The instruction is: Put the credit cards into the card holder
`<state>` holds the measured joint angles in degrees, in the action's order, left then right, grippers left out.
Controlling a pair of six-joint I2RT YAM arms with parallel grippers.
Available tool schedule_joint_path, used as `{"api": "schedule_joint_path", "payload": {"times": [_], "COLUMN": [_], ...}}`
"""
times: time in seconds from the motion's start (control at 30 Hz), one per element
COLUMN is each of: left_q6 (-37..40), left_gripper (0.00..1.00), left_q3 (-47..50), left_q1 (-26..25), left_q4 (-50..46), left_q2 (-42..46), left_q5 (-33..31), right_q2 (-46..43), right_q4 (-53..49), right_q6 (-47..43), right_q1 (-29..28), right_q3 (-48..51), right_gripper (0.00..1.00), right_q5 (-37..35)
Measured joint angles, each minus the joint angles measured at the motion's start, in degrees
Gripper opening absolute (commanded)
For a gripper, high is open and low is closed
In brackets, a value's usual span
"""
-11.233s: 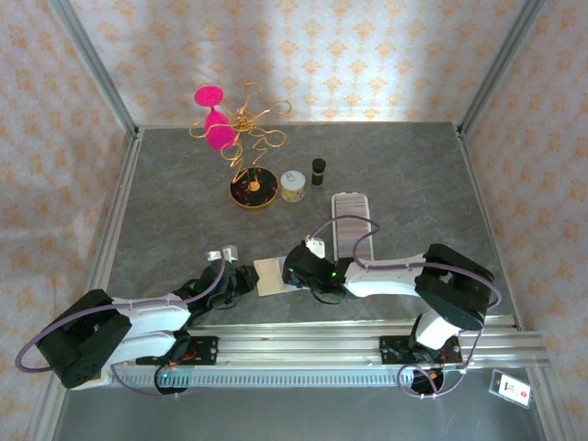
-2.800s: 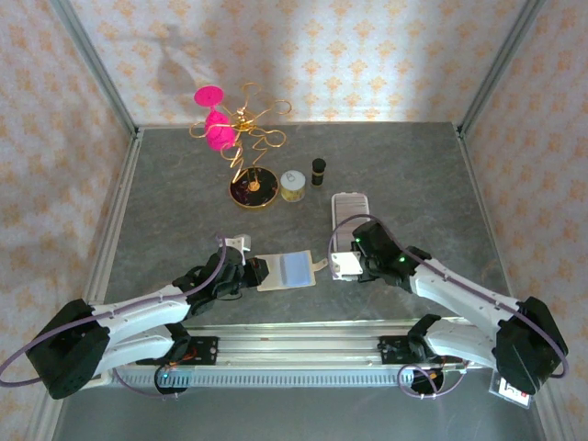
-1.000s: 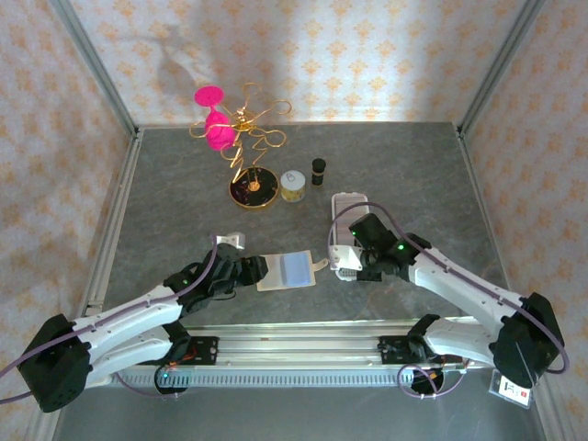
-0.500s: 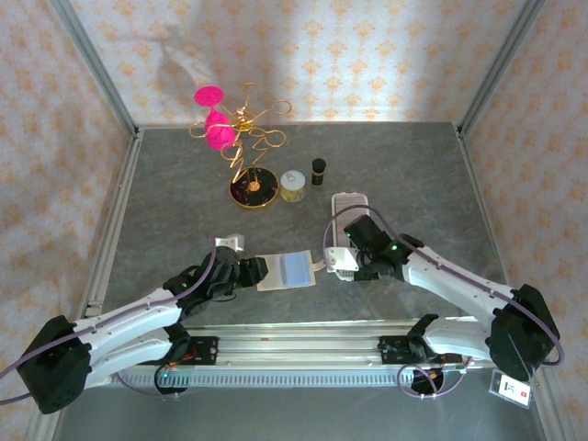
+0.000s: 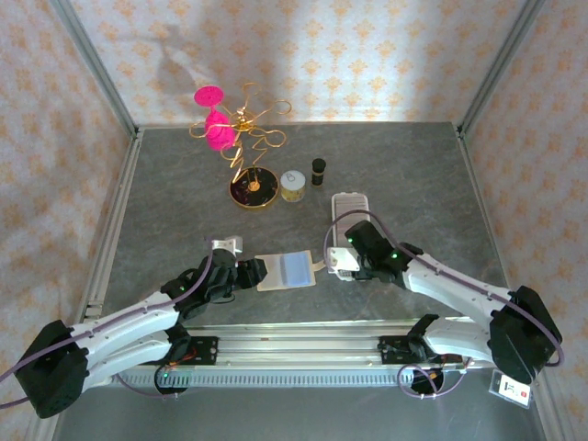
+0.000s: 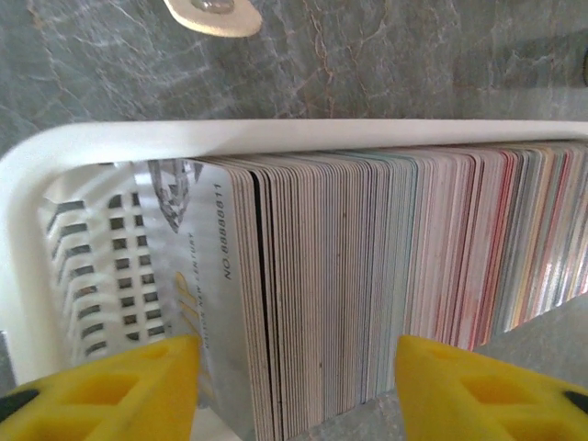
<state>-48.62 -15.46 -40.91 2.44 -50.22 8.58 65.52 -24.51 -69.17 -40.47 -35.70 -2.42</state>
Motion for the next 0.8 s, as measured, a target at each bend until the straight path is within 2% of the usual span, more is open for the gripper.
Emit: {"api": "schedule_joint_path", "payload": {"times": [0.2, 0.4, 0.8], "left_q6": [-0.7, -0.9, -1.0], "left_gripper": [0.48, 0.48, 0.47], "left_q3": [0.2, 0.7, 1.7], "left_q1": [0.0, 0.0, 0.0], "left_q4": [0.0, 0.9, 2.0], "left_q2": [0.2, 0.2, 0.2], "left_q5": [0.0, 0.0, 0.2], "right_q2": [0.3, 2.8, 4.1], "right_q4": [3.3, 5.9, 4.9], "right_q6": [-0.2, -0.6, -1.6], "right_q1": [0.0, -0.5, -1.4], "right_q3": [0.9, 0.9, 0.9], "right_gripper": [0.75, 0.71, 0.30], "right_q5": [-1.3, -1.3, -1.0]}}
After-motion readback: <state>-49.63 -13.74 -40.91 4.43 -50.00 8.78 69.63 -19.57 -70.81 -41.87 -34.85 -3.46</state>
